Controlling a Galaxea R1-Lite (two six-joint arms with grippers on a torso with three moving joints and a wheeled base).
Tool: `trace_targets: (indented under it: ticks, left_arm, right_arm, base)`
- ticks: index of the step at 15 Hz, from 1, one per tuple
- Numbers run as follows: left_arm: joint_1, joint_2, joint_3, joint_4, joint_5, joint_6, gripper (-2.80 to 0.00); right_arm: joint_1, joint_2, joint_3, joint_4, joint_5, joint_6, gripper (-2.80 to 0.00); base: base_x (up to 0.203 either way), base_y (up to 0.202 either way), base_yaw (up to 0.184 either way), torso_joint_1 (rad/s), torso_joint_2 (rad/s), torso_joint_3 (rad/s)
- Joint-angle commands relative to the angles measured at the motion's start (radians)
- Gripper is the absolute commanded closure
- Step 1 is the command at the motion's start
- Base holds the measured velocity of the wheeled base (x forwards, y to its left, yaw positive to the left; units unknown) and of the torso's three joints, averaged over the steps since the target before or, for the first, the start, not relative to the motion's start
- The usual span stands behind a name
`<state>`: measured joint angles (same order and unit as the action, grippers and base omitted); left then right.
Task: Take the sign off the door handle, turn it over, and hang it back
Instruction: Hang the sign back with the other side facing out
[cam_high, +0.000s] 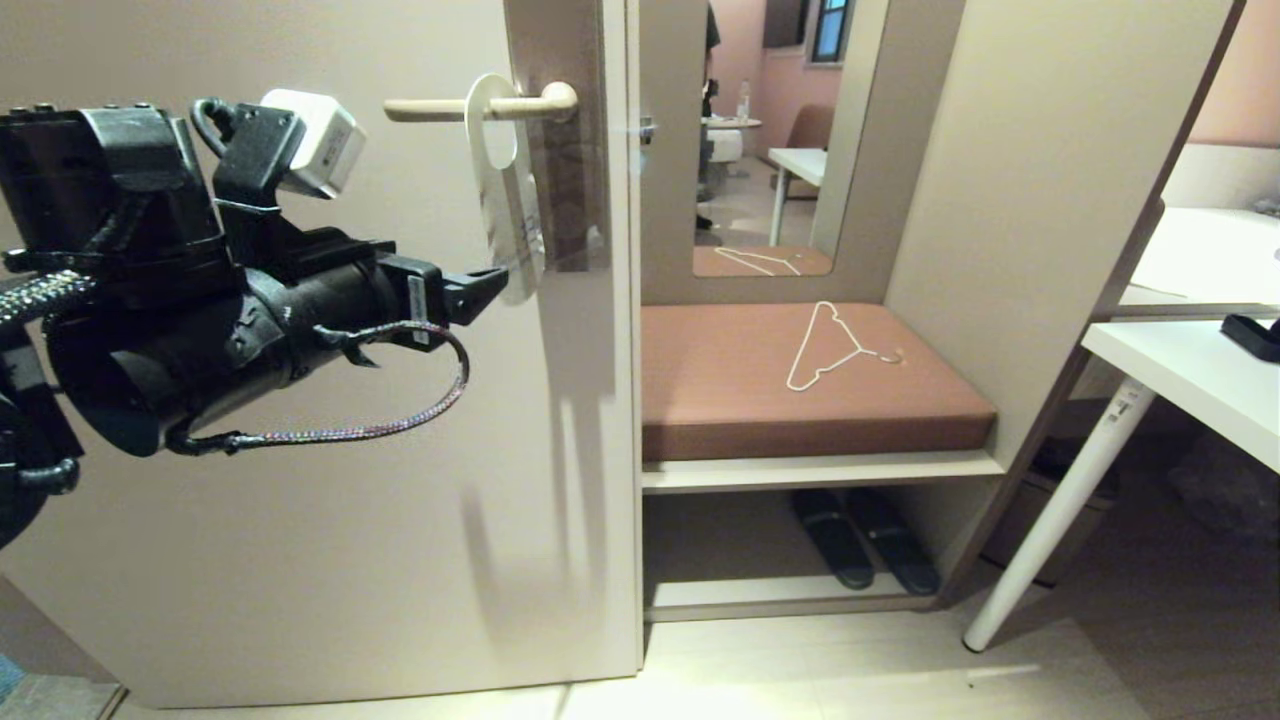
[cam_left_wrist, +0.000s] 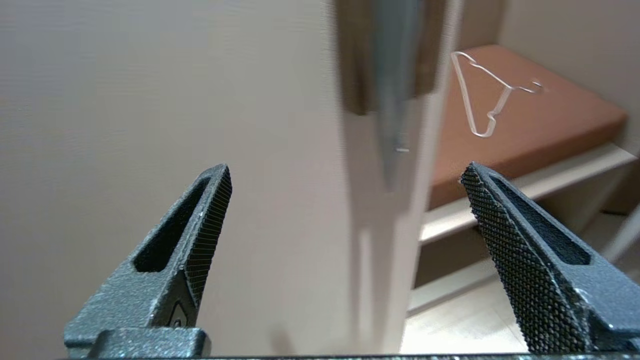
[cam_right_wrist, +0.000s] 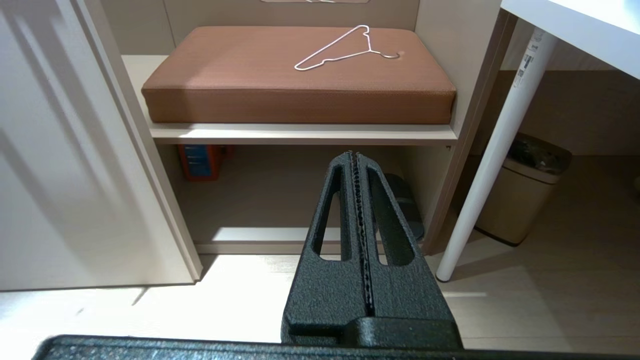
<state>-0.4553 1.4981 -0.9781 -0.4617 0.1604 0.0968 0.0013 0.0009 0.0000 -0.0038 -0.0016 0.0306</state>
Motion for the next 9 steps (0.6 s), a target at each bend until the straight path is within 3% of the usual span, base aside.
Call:
trace_targets:
  ticks: [1,4,7,8,9]
  left_arm:
    - [0.037,-0.024,0.001,-0.003,-0.001,0.001,-2.8]
    - [0.043,-0.017,-0.001,-0.004,-0.009,0.0,-2.8]
    - [0.084,0.003,-0.003,-0.006,-0.065,0.0,-2.8]
    - [0.103,0.007,-0.006,-0.006,-0.084,0.001,0.0]
    - [0.119,0.01,-0.007,-0.006,-0.104,0.001,0.0]
  right_arm:
    - [0.0,0.001,0.0,-0.001,0.0,0.0,0.0]
    - [0.0,0.0,0.0,-0.001,0.0,0.0,0.0]
    - [0.0,-0.001,0.0,-0.001,0.0,0.0,0.0]
    - [0.0,-0.001,0.0,-0.001,0.0,0.0,0.0]
    - [0.0,0.001,0.0,-0.001,0.0,0.0,0.0]
  base:
    - [0.0,0.0,0.0,0.0,0.0,0.0]
    - [0.0,0.0,0.0,0.0,0.0,0.0]
    - [0.0,0.0,0.0,0.0,0.0,0.0]
    - [0.0,0.0,0.0,0.0,0.0,0.0]
    - [0.0,0.0,0.0,0.0,0.0,0.0]
